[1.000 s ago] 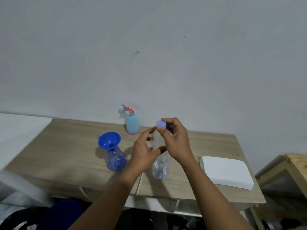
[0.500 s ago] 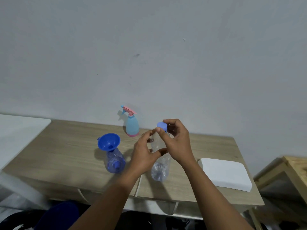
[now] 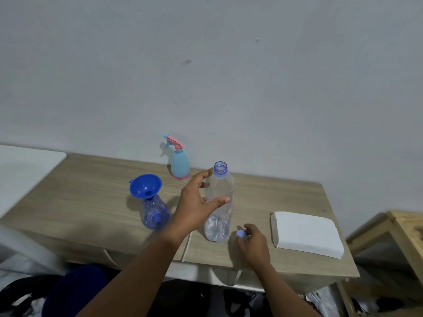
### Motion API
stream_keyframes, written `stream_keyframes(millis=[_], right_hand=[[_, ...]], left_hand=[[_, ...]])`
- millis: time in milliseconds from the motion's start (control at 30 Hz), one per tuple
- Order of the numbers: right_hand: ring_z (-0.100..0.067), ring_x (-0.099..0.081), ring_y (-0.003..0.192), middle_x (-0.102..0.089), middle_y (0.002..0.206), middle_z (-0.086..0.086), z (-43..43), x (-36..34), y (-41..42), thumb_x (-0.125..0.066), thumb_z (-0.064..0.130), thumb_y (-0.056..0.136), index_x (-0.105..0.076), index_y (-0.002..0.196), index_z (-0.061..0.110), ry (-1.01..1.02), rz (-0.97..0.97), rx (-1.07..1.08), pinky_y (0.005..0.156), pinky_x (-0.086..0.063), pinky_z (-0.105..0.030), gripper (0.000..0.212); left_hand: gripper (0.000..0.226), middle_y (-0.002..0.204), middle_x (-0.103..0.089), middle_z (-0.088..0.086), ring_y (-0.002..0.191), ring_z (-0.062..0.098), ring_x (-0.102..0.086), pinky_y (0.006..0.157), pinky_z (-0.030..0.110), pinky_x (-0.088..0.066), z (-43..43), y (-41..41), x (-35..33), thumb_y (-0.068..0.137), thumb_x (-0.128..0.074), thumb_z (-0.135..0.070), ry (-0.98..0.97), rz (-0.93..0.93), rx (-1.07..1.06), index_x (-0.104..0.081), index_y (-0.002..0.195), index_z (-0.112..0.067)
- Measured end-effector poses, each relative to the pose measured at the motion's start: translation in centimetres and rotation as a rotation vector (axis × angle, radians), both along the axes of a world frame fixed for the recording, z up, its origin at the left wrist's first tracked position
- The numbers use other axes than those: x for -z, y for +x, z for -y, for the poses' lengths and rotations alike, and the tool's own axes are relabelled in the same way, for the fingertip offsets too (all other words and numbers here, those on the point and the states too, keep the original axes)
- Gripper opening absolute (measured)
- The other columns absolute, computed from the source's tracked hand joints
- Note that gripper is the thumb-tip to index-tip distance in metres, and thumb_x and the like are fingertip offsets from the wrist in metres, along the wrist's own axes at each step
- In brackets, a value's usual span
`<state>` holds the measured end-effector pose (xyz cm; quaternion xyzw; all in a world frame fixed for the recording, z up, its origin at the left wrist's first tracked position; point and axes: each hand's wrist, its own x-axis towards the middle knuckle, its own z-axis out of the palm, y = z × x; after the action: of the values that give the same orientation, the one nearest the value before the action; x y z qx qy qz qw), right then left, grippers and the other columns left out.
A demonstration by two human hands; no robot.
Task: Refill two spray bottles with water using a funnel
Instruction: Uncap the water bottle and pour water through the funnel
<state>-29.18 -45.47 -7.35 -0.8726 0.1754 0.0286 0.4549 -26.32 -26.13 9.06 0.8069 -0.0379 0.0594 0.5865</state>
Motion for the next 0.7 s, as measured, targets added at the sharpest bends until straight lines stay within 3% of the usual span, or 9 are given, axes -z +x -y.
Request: stream_keyframes(millis=[100, 233, 333, 400, 500, 633, 700], right_hand=[[-0.017, -0.064, 0.095, -0.067, 0.099, 0.006, 0.1, 2.7, -0.4, -0.060, 0.039, 0.079, -0.066, 0.100, 0.032, -0.143, -0.043, -0.083, 0.080, -0.057, -0.036, 0.023], [-0.021, -0.050, 0.117, -0.057, 0.119, 0.001, 0.1, 1.9, -0.6, -0.069, 0.029, 0.081, -0.066, 0.112, 0.024, -0.187, -0.033, -0.169, 0.090, -0.044, -0.029, 0.031], [-0.018, -0.048, 0.121, -0.052, 0.122, 0.010, -0.2, -0.3, -1.2, -0.070, 0.032, 0.073, -0.056, 0.127, 0.027, -0.044, 0.130, -0.172, 0.094, -0.042, -0.027, 0.055], [-0.007, -0.048, 0.120, -0.048, 0.127, 0.018, -1.2, -2.6, -1.4, -0.078, 0.034, 0.072, -0.048, 0.132, 0.032, 0.097, 0.296, -0.151, 0.093, -0.045, -0.023, 0.067], [0.001, -0.045, 0.128, -0.044, 0.139, 0.013, -3.5, -6.6, -0.6, -0.084, 0.044, 0.072, -0.040, 0.142, 0.027, 0.160, 0.453, -0.217, 0.098, -0.042, -0.016, 0.084], [0.003, -0.054, 0.121, -0.053, 0.135, 0.015, -6.4, -9.5, 0.4, -0.081, 0.039, 0.073, -0.041, 0.133, 0.038, 0.309, 0.506, -0.148, 0.094, -0.048, -0.016, 0.073], [0.000, -0.054, 0.123, -0.054, 0.134, 0.015, -7.2, -9.5, 0.5, -0.082, 0.031, 0.075, -0.042, 0.135, 0.033, 0.330, 0.526, -0.100, 0.099, -0.051, -0.027, 0.072]], left_hand=[[0.076, 0.123, -0.055, -0.020, 0.110, -0.002, -0.054, 0.080, 0.033, -0.060, 0.0, 0.0, 0.1, 0.064, -0.090, -0.031, 0.005, 0.004, 0.004, -0.047, 0.125, -0.043], [0.078, 0.126, -0.055, -0.017, 0.112, 0.001, -0.054, 0.081, 0.032, -0.060, -0.1, 0.1, 0.3, 0.065, -0.090, -0.030, 0.008, -0.001, 0.003, -0.048, 0.129, -0.040], [0.079, 0.125, -0.055, -0.019, 0.113, 0.001, -0.054, 0.084, 0.034, -0.059, -0.3, 0.1, 0.5, 0.064, -0.089, -0.036, 0.043, 0.004, 0.007, -0.049, 0.132, -0.037], [0.081, 0.123, -0.055, -0.022, 0.111, -0.003, -0.054, 0.088, 0.035, -0.057, -0.4, 0.0, 0.5, 0.063, -0.087, -0.046, 0.106, 0.032, -0.004, -0.048, 0.133, -0.036], [0.079, 0.121, -0.054, -0.024, 0.110, -0.003, -0.053, 0.093, 0.035, -0.053, -0.5, 0.0, 0.3, 0.062, -0.083, -0.055, 0.200, 0.070, -0.030, -0.049, 0.130, -0.037], [0.072, 0.114, -0.054, -0.023, 0.105, 0.002, -0.053, 0.092, 0.034, -0.052, -0.5, -0.1, -0.7, 0.058, -0.083, -0.059, 0.279, 0.086, -0.067, -0.049, 0.120, -0.040], [0.072, 0.109, -0.053, -0.024, 0.102, 0.003, -0.052, 0.091, 0.033, -0.052, -0.6, -0.1, -1.2, 0.056, -0.083, -0.061, 0.320, 0.101, -0.057, -0.049, 0.116, -0.040]])
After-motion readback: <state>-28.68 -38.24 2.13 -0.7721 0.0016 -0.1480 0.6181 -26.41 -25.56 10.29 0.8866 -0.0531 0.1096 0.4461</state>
